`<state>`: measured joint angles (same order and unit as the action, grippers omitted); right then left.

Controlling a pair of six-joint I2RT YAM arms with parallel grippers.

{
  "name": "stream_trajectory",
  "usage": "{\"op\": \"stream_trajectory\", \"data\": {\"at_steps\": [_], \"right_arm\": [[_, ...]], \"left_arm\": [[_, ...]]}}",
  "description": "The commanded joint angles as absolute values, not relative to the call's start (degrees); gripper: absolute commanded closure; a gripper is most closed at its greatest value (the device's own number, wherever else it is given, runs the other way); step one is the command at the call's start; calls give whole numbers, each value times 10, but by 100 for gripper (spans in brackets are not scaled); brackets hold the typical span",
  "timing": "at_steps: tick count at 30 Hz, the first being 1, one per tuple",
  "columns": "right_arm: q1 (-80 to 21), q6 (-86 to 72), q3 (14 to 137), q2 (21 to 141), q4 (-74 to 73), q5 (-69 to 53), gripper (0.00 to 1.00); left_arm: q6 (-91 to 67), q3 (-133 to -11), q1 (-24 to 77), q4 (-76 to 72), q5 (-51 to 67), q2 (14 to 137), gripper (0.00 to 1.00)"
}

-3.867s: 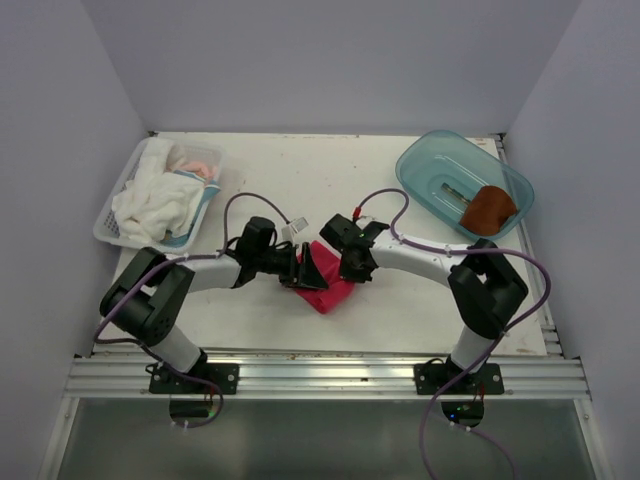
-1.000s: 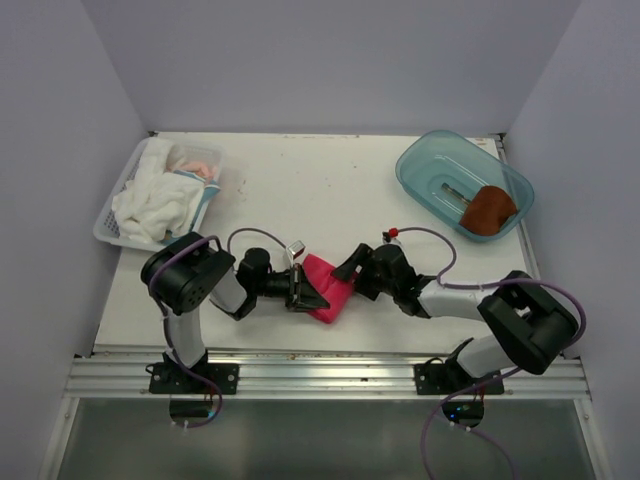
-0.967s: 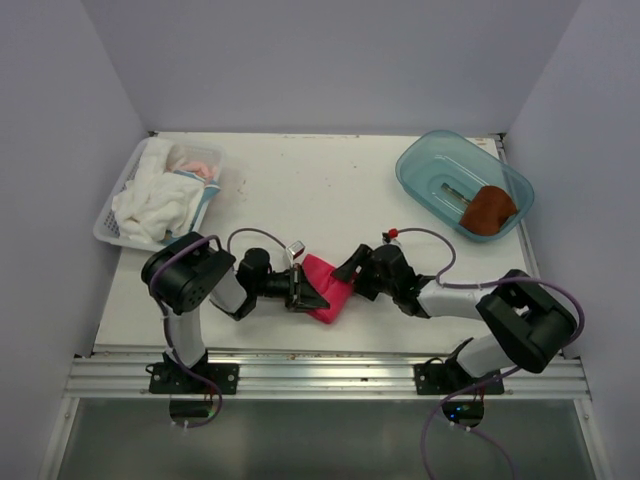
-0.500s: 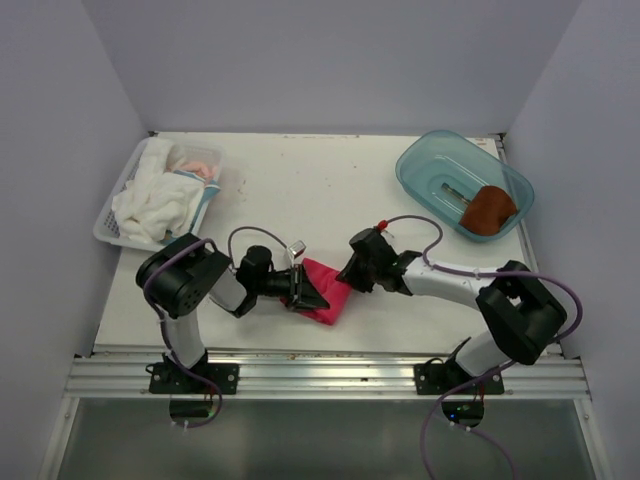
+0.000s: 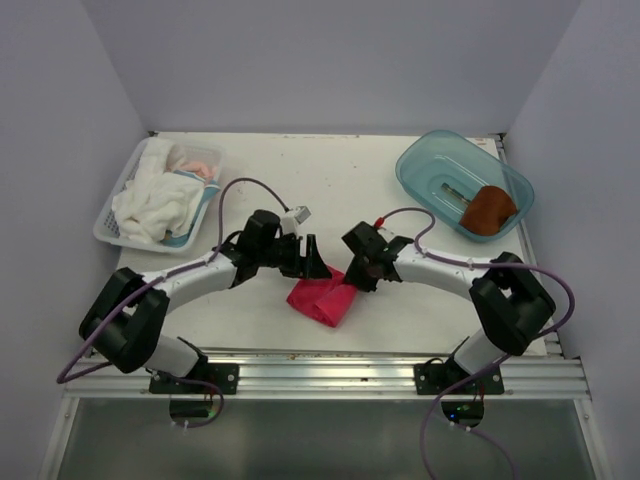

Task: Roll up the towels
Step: Roll the towel

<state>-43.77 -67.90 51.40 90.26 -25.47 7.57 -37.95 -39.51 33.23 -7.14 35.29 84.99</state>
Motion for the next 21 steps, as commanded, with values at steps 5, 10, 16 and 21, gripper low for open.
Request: {"op": "stream_trajectory", "data": {"at_steps": [5, 10, 16, 21], "right_arm": [[-438, -659, 552, 932, -321, 84, 99], [-434, -656, 569, 938, -336, 86, 99], [-391, -660, 584, 951, -402, 110, 100], [-357, -690, 532, 897, -414, 125, 100]], "left_arm": [[-210, -415, 442, 62, 141, 747, 27], [-203, -379, 500, 18, 108, 713, 24], [-201, -384, 553, 11, 39, 708, 19], [-176, -438, 624, 18, -44, 764, 18]]}}
